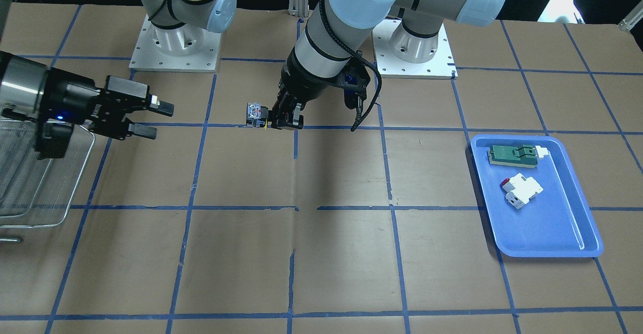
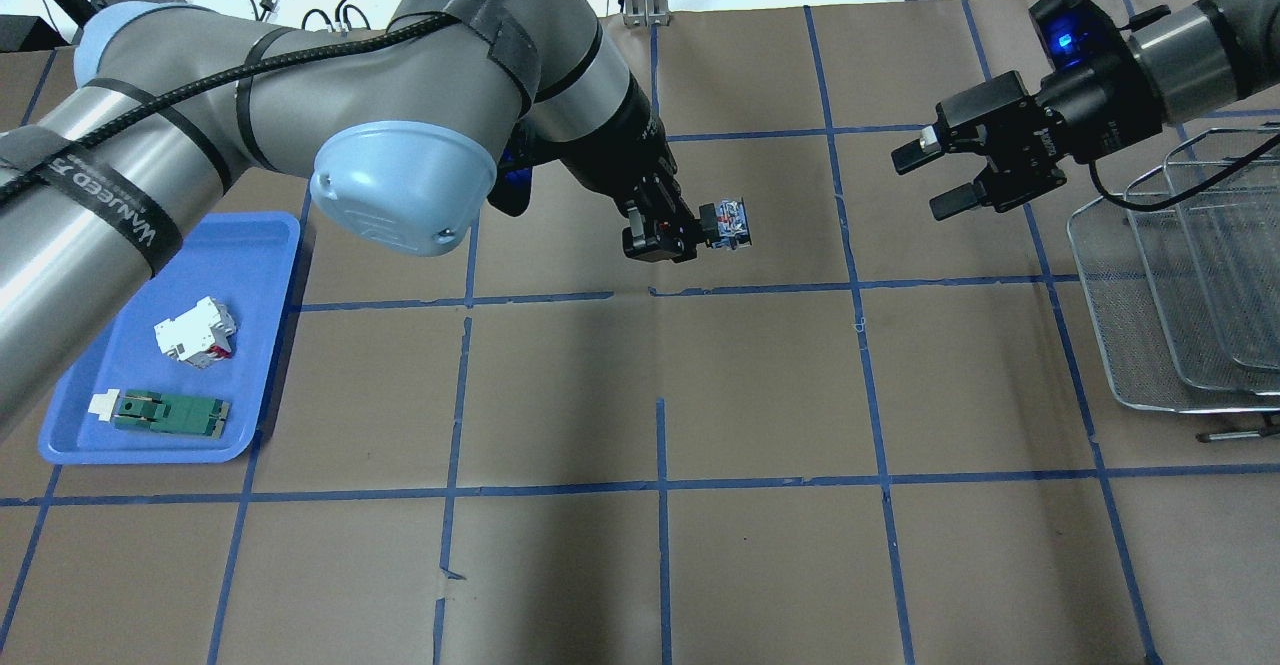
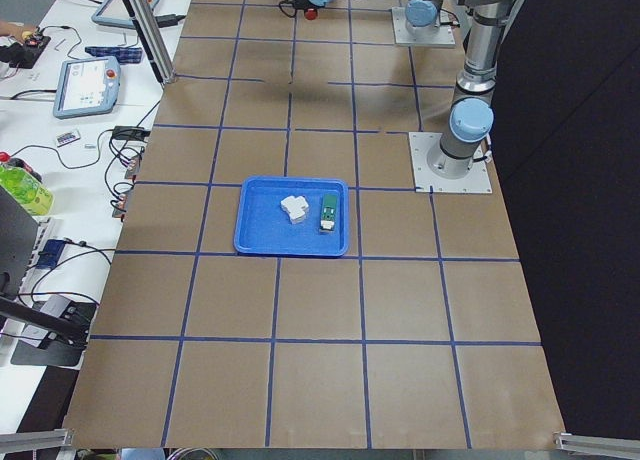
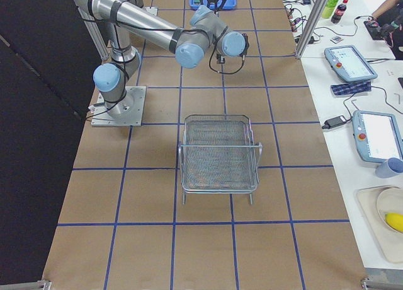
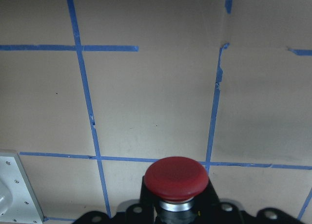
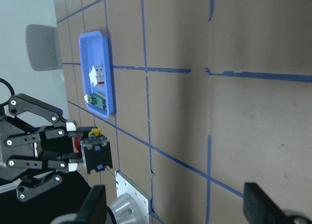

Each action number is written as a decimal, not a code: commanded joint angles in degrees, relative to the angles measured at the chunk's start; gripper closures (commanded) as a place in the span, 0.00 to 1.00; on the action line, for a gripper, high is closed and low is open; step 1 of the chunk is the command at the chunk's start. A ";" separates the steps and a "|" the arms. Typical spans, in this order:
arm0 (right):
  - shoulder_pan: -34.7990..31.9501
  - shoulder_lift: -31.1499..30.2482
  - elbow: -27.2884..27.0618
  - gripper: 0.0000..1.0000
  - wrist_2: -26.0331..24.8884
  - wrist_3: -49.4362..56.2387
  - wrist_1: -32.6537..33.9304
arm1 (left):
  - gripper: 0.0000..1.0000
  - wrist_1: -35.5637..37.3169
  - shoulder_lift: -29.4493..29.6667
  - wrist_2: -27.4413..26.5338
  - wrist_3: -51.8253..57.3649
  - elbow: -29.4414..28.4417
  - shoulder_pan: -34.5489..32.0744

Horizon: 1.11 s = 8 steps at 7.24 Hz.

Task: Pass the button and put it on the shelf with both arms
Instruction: 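Reach the right gripper to the button held by the left gripper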

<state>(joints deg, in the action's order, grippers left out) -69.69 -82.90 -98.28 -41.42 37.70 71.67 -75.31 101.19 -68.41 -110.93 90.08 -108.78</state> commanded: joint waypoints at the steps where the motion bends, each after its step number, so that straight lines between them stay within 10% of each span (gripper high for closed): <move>1: -4.39 1.07 -2.44 0.00 5.56 -0.95 -0.91 | 1.00 0.33 0.32 0.03 -1.92 -0.16 -1.61; 8: -10.64 2.22 -2.71 0.01 8.73 -5.53 -6.98 | 1.00 0.33 0.49 1.79 -2.71 -0.08 -1.61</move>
<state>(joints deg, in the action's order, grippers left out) -79.53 -80.72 -100.98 -32.97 32.09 64.66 -74.98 101.63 -66.56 -113.64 90.00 -110.39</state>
